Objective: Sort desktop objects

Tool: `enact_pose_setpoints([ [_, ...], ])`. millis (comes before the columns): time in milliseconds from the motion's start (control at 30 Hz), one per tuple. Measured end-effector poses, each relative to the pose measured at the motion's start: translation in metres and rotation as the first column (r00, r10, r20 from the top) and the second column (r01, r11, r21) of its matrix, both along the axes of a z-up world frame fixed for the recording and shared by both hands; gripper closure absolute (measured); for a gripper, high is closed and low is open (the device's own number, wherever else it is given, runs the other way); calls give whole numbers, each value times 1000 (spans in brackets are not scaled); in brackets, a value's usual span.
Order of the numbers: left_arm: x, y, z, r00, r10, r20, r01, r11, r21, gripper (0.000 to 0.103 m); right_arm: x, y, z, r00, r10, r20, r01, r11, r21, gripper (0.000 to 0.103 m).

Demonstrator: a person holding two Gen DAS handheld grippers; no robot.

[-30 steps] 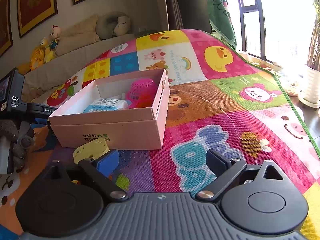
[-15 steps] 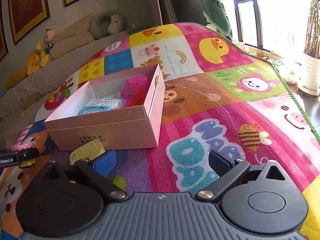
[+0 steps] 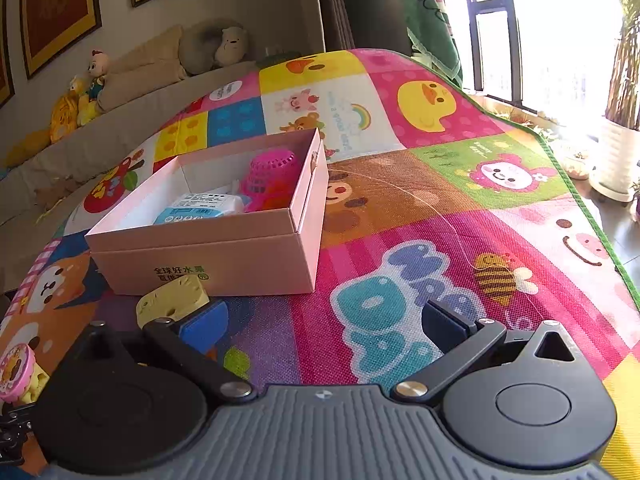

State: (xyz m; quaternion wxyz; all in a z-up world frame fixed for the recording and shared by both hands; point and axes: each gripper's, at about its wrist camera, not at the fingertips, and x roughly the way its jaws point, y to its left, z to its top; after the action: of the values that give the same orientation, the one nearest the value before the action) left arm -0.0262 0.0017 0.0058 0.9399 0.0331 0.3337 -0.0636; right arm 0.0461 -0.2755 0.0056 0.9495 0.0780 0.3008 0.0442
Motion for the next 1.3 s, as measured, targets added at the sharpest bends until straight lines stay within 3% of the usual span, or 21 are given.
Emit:
enact_pose_setpoints([
  [200, 11, -13, -2, 999, -40, -23, 39, 998, -40, 6, 5, 4, -3, 999, 18, -38, -19, 1000, -17, 0],
  [333, 12, -26, -5, 996, -78, -36, 78, 997, -3, 3, 5, 4, -4, 999, 23, -46, -23, 1000, -15, 0],
  [733, 15, -23, -6, 997, -66, -47, 66, 998, -16, 0, 16, -1, -8, 993, 33, -113, -31, 999, 14, 0],
  [867, 15, -24, -7, 996, -68, -51, 68, 998, -10, 0, 22, 14, -6, 982, 95, -166, -112, 989, -98, 0],
  [1000, 15, -23, -7, 996, -72, -52, 71, 997, -12, 0, 25, 24, 4, 961, 229, -153, -231, 973, 5, 0],
  [1167, 14, -23, -7, 996, -73, -51, 72, 997, -18, 0, 41, 60, 10, 944, 304, -127, -312, 948, -56, 0],
  [1300, 14, -23, -6, 996, -73, -50, 72, 997, -23, 0, 54, 73, 2, 920, 345, -186, -351, 936, 1, 0],
])
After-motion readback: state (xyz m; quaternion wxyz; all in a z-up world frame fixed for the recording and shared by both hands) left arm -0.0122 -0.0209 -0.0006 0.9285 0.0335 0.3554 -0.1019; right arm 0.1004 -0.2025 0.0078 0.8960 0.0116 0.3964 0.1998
